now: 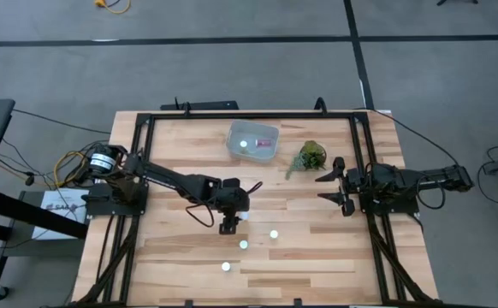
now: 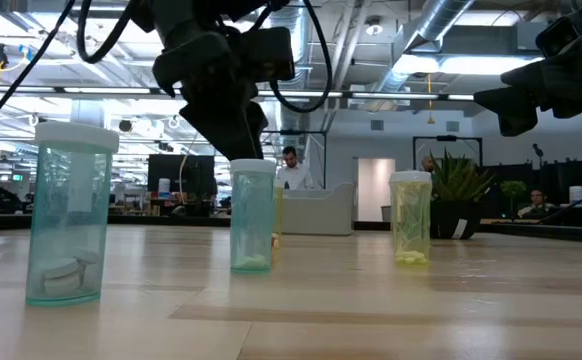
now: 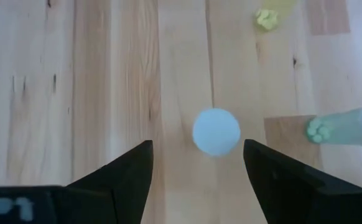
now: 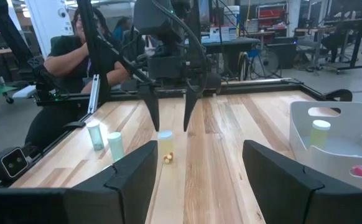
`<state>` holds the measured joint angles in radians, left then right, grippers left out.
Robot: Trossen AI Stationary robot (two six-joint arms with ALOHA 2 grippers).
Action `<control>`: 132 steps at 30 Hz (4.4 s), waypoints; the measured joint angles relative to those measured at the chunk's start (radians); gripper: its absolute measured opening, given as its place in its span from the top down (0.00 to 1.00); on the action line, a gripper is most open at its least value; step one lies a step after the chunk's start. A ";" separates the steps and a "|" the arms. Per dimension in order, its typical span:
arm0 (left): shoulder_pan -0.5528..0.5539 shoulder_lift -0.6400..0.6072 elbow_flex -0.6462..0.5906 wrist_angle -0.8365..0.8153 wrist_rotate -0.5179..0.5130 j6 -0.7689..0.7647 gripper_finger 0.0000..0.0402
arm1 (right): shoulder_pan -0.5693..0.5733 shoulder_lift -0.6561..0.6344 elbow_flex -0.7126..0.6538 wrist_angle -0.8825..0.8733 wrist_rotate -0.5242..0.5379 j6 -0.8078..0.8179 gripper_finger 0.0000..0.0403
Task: Pick and place pill bottles into a basket
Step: Put the top yellow pill bottle into the gray bin, then put the yellow pill bottle into the gray bin
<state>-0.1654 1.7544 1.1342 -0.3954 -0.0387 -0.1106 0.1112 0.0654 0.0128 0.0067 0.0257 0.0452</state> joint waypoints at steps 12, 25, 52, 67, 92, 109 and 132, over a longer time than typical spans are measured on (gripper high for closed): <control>-0.011 0.019 -0.025 0.071 0.017 0.005 0.41 | 0.000 0.000 0.000 0.000 0.000 0.000 0.43; -0.013 0.080 -0.022 0.137 0.016 0.020 0.47 | 0.000 0.014 0.001 -0.006 0.002 0.000 0.43; 0.064 -0.054 0.005 0.190 -0.386 0.187 0.74 | 0.000 0.013 0.001 -0.006 0.000 0.000 0.43; 0.452 -0.086 0.006 0.421 -0.306 0.177 0.74 | 0.000 0.013 0.000 -0.006 0.000 0.000 0.43; 0.648 -0.002 0.004 0.287 -0.141 -0.120 0.74 | 0.000 0.014 0.000 -0.006 0.001 0.000 0.43; 0.632 0.130 0.048 0.274 -0.152 -0.044 0.74 | 0.000 0.020 -0.001 -0.001 -0.001 0.000 0.43; 0.619 0.149 0.140 0.184 -0.206 0.067 0.63 | 0.000 0.019 -0.001 0.000 0.000 0.000 0.43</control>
<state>0.4532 1.9030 1.2747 -0.2110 -0.2444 -0.0433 0.1108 0.0849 0.0120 0.0067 0.0254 0.0452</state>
